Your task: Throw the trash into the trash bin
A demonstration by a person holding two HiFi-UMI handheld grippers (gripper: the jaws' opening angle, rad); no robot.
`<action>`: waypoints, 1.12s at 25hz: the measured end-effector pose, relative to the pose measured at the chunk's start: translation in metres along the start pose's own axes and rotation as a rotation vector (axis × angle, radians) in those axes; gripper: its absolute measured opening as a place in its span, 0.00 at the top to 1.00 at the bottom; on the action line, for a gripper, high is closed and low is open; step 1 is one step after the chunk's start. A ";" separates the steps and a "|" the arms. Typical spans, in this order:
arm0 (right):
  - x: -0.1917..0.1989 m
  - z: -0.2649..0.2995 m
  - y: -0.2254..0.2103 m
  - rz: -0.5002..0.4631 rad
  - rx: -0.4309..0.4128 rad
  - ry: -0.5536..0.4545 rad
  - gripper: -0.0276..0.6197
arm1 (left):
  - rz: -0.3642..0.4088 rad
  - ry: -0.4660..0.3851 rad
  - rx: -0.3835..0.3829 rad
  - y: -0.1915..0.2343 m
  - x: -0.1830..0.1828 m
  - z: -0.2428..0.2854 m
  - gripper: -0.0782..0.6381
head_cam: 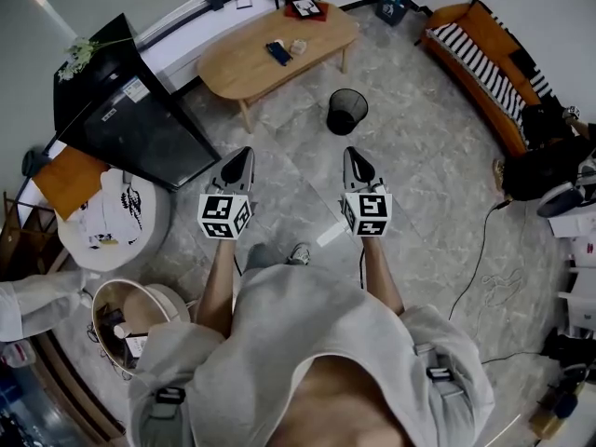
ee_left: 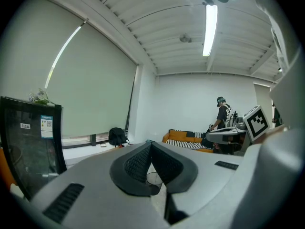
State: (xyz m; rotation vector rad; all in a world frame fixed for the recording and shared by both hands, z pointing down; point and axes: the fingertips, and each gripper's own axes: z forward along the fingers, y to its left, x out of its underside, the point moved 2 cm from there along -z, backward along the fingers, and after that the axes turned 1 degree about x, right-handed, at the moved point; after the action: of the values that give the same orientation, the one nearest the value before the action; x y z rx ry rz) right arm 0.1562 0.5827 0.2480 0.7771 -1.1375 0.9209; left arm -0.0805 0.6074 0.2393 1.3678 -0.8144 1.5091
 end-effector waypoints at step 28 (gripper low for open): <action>-0.073 0.245 -0.025 -0.037 0.048 0.015 0.91 | -0.035 -0.052 0.100 0.154 -0.057 0.213 0.87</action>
State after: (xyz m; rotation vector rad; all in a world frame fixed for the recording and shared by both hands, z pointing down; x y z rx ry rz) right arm 0.0691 0.3410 0.2375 0.8266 -1.0881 0.9243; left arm -0.1440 0.3461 0.2350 1.4927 -0.7517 1.5093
